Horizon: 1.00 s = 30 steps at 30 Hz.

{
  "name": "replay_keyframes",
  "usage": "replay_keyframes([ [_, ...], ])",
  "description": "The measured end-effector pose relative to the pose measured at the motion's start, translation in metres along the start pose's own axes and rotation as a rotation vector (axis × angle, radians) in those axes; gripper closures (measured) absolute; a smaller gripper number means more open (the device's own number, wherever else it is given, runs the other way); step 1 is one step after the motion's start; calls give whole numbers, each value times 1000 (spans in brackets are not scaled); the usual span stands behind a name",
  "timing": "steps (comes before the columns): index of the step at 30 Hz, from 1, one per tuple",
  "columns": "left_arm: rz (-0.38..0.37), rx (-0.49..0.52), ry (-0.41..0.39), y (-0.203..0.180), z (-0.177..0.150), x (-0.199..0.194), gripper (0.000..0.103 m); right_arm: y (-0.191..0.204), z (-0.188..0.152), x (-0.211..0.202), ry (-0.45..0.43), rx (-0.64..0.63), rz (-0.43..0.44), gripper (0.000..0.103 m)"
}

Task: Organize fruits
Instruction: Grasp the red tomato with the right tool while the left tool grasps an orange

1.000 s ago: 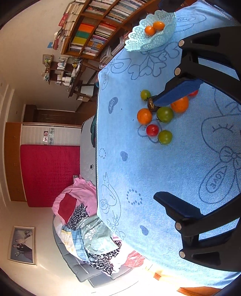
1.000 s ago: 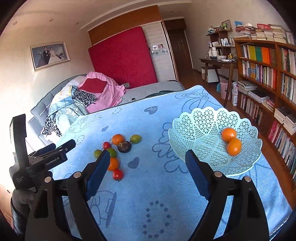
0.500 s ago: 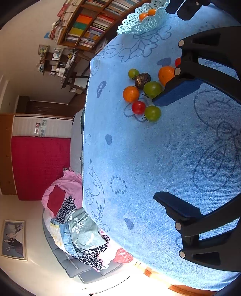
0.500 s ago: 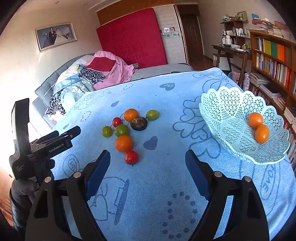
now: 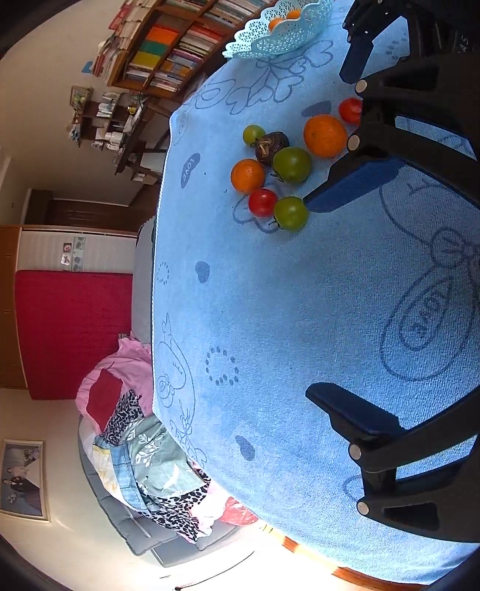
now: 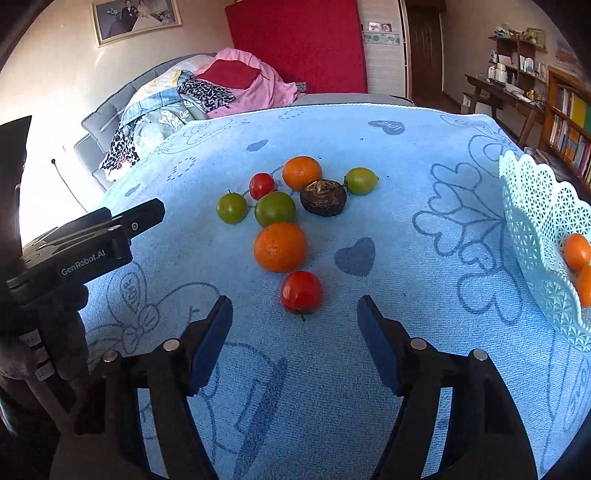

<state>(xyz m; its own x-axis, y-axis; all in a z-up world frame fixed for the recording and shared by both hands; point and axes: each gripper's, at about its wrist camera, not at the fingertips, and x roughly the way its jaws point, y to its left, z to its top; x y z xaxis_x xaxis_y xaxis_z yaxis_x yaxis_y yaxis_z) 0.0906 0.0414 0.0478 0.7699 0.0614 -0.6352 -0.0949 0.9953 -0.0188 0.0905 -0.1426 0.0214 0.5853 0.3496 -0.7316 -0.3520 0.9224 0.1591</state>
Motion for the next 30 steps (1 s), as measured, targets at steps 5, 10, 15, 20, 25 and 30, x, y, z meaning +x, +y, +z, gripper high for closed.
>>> replay_keyframes([
  [5,-2,1,12,0,-2,4,10,0,3,13,19,-7,2,56],
  [10,-1,10,20,-3,-3,8,10,1,-1,16,18,-31,-16,70],
  [15,-6,28,32,-10,-4,8,10,-5,-2,10,6,-9,-3,76],
  [20,-16,56,33,-21,-3,5,10,-8,-5,-2,-27,2,1,76],
  [25,-43,89,37,-41,0,2,10,-14,-6,-17,-66,22,15,76],
  [30,-59,135,34,-66,1,3,10,-26,0,-32,-96,54,-2,76],
])
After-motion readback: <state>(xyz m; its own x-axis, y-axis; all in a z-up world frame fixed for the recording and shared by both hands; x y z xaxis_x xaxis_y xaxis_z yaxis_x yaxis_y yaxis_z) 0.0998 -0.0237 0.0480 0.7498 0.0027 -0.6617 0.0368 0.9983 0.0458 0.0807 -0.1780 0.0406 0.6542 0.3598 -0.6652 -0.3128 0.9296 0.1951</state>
